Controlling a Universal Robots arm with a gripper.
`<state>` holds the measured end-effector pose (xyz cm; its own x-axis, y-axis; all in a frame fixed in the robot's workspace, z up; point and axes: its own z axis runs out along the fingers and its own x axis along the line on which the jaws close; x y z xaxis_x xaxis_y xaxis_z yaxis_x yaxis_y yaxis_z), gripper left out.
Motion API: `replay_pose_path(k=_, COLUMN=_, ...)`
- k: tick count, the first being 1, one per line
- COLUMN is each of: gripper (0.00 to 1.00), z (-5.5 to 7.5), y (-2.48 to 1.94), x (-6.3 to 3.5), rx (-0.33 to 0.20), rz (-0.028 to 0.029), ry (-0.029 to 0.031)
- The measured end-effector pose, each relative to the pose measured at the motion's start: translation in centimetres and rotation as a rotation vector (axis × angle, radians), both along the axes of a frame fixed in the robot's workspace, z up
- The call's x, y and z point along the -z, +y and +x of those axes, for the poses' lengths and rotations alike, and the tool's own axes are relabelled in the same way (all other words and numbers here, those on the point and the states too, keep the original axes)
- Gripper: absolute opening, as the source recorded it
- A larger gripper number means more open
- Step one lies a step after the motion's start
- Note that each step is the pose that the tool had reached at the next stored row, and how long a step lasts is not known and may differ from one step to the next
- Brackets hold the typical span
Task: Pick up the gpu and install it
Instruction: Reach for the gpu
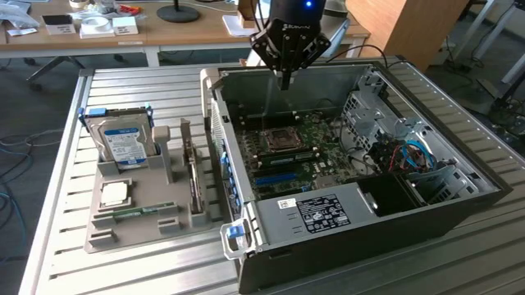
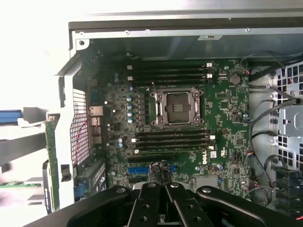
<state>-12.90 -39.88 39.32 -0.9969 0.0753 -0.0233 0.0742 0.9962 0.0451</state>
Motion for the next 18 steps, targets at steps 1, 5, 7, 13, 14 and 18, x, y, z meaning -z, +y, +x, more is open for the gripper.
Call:
replay_pose_path(k=1, gripper=0.11, z=-0.08, y=0.0, x=0.0, rx=0.0, rz=0.0, ry=0.0)
replay_pose_path(k=5, gripper=0.11, z=-0.32, y=0.0, x=0.0, rx=0.0, rz=-0.0001, ry=0.0)
replay_pose_path(k=7, gripper=0.11, z=-0.43, y=0.0, x=0.0, rx=0.0, rz=0.0, ry=0.0)
replay_pose_path(k=13, gripper=0.11, z=-0.72, y=0.0, x=0.0, rx=0.0, rz=-0.0001, ry=0.0)
replay_pose_path(k=14, gripper=0.11, z=-0.77, y=0.0, x=0.0, rx=0.0, rz=0.0, ry=0.0)
replay_pose_path(k=18, gripper=0.11, z=-0.93, y=0.0, x=0.0, rx=0.0, rz=0.0, ry=0.0)
